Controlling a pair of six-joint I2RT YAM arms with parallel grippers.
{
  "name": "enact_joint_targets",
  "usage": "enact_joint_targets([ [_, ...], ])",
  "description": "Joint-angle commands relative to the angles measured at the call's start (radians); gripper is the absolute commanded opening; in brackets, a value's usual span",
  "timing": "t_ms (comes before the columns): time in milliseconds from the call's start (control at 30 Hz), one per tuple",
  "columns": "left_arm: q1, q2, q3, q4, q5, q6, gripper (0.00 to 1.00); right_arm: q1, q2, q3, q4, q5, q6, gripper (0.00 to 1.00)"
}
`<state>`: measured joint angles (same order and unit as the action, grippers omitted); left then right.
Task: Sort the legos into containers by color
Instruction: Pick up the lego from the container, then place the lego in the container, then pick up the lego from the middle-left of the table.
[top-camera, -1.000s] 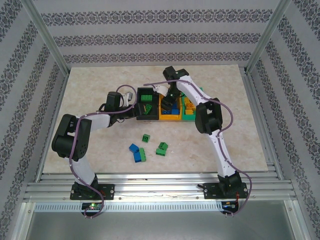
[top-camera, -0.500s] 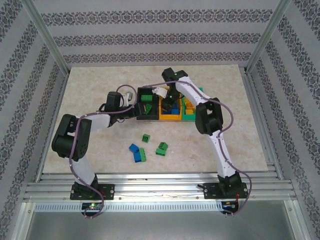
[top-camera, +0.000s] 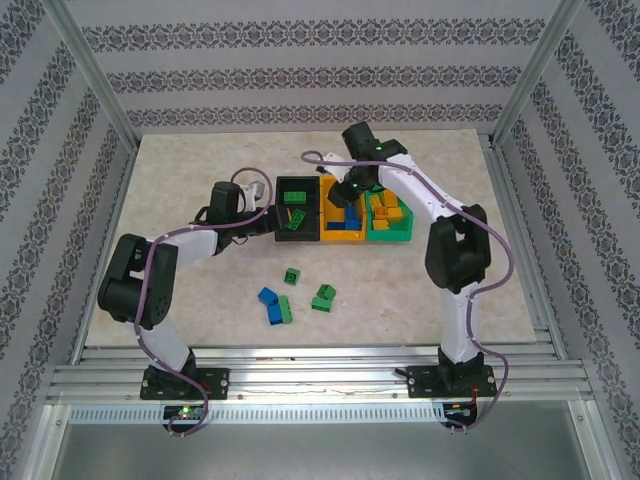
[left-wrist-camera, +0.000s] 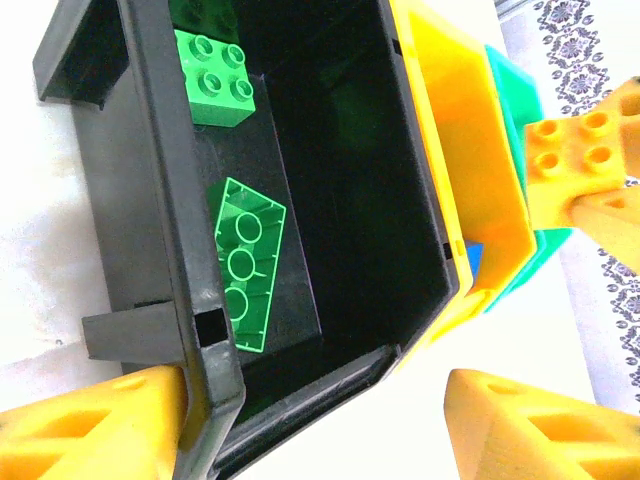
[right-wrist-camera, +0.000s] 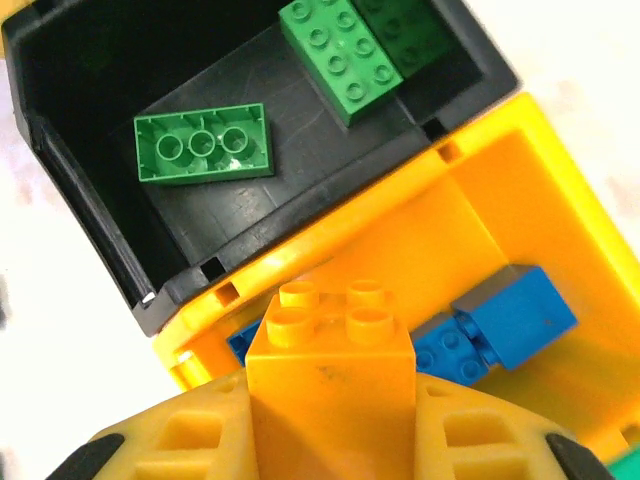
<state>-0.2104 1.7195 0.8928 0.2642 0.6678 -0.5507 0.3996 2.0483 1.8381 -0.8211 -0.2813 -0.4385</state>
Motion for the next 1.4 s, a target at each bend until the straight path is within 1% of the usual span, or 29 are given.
enact_joint_targets([
  [0, -0.010, -0.075, -0.006, -0.006, -0.010, 0.027, 0.69, -0.069, -0.112, -0.140, 0.160, -0.014, 0.170, 0.23],
  [133, -0.007, -0.121, -0.019, -0.029, -0.030, 0.042, 0.71, -0.132, -0.225, -0.314, 0.304, 0.045, 0.279, 0.24],
  [300, -0.007, -0.193, -0.049, -0.062, -0.059, 0.064, 0.71, -0.217, -0.241, -0.395, 0.370, 0.089, 0.394, 0.25],
  [367, -0.006, -0.225, -0.063, -0.084, -0.071, 0.078, 0.71, -0.227, -0.229, -0.401, 0.378, 0.098, 0.407, 0.32],
  [467, -0.007, -0.267, -0.083, -0.124, -0.089, 0.100, 0.72, -0.220, -0.199, -0.382, 0.365, 0.084, 0.405, 0.49],
  [500, -0.007, -0.281, -0.090, -0.139, -0.095, 0.109, 0.72, -0.215, -0.194, -0.379, 0.361, 0.100, 0.407, 0.54],
  [533, -0.006, -0.294, -0.098, -0.153, -0.099, 0.116, 0.72, -0.211, -0.196, -0.385, 0.366, 0.110, 0.408, 0.56],
  [700, -0.007, -0.359, -0.148, -0.218, -0.108, 0.151, 0.73, -0.190, -0.245, -0.439, 0.383, 0.101, 0.420, 0.56],
  [767, -0.007, -0.382, -0.167, -0.252, -0.095, 0.171, 0.73, -0.167, -0.272, -0.460, 0.358, 0.117, 0.419, 0.56],
  [867, -0.009, -0.417, -0.194, -0.307, -0.056, 0.197, 0.72, -0.111, -0.330, -0.533, 0.349, 0.143, 0.414, 0.56],
  [1000, -0.026, -0.486, -0.245, -0.398, -0.023, 0.207, 0.70, -0.030, -0.422, -0.661, 0.394, 0.154, 0.436, 0.56],
  [1067, -0.051, -0.526, -0.265, -0.483, -0.052, 0.206, 0.70, -0.002, -0.462, -0.724, 0.428, 0.170, 0.452, 0.56],
  [1167, -0.101, -0.585, -0.289, -0.613, -0.119, 0.147, 0.70, 0.011, -0.514, -0.814, 0.500, 0.190, 0.480, 0.56],
  [1233, -0.143, -0.621, -0.296, -0.711, -0.217, 0.078, 0.70, 0.012, -0.543, -0.861, 0.544, 0.205, 0.494, 0.56],
  [1367, -0.196, -0.644, -0.318, -0.773, -0.251, -0.027, 0.69, 0.014, -0.578, -0.910, 0.593, 0.234, 0.504, 0.56],
])
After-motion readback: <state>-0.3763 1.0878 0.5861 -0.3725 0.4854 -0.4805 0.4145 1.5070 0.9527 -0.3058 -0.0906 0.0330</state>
